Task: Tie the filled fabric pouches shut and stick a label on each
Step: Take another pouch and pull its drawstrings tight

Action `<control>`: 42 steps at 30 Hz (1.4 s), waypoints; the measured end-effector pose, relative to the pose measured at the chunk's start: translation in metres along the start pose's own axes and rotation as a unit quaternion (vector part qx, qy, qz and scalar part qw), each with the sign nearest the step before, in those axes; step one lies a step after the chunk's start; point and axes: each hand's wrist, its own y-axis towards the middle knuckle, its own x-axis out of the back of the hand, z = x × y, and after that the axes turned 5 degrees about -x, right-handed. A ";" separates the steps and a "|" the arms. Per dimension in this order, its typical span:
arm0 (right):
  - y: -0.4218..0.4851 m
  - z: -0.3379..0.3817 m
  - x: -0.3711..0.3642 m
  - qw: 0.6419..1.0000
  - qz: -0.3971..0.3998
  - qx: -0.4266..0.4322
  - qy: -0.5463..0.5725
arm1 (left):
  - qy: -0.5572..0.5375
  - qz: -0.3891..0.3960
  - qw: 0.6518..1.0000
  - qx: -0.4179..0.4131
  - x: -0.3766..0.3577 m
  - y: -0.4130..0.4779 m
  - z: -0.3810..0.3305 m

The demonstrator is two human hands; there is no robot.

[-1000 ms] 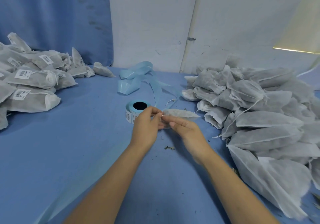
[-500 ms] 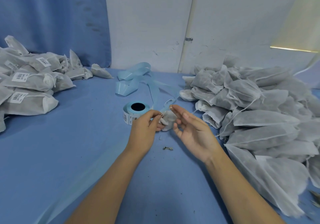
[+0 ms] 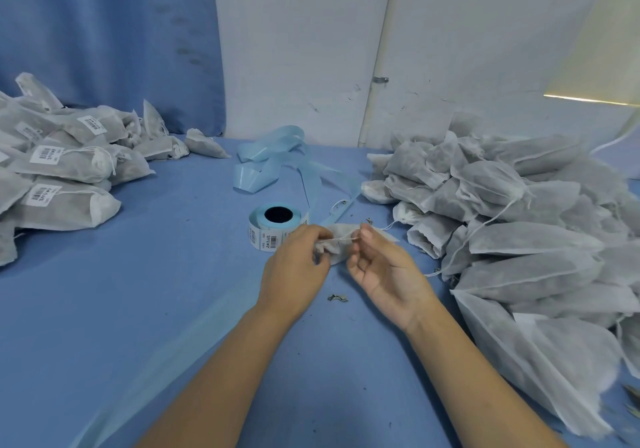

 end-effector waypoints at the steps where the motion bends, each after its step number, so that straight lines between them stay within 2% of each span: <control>1: 0.000 -0.001 -0.001 1.000 -0.007 0.003 -0.003 | 0.048 -0.013 0.998 -0.024 0.001 -0.001 0.000; 4: -0.001 0.000 -0.002 1.000 -0.008 0.011 0.002 | 0.118 -0.046 0.986 -0.109 0.003 0.001 0.003; 8: -0.002 0.005 0.000 0.999 -0.006 0.032 0.017 | 0.063 -0.024 0.990 -0.126 0.003 0.002 0.006; 10: -0.002 0.008 0.001 0.998 0.005 0.041 0.039 | -0.006 -0.033 0.993 -0.110 0.003 0.002 0.004; 13: -0.004 0.012 -0.002 0.996 0.016 0.056 0.068 | -0.122 -0.042 0.991 -0.045 0.006 0.001 -0.004; 15: -0.006 0.014 -0.005 0.995 0.022 0.065 0.067 | -0.160 -0.055 0.985 -0.022 0.006 0.002 -0.010; 21: -0.008 0.012 -0.016 0.995 0.002 0.101 0.026 | -0.157 -0.131 0.978 -0.030 0.009 0.000 -0.021; 30: -0.004 0.000 -0.017 0.977 -0.072 0.186 -0.080 | -0.188 -0.215 0.958 0.018 0.013 0.008 -0.020; 33: -0.002 -0.007 -0.020 0.955 -0.121 0.200 -0.180 | -0.242 -0.238 0.938 0.067 0.012 0.011 -0.019; 37: 0.000 -0.014 -0.023 0.913 -0.169 0.183 -0.324 | -0.293 -0.252 0.915 0.120 0.013 0.012 -0.024; 39: 0.000 -0.015 -0.023 0.913 -0.177 0.157 -0.332 | -0.301 -0.251 0.910 0.134 0.012 0.012 -0.024; 42: 0.000 -0.014 -0.021 0.933 -0.166 0.123 -0.294 | -0.316 -0.249 0.904 0.145 0.012 0.013 -0.024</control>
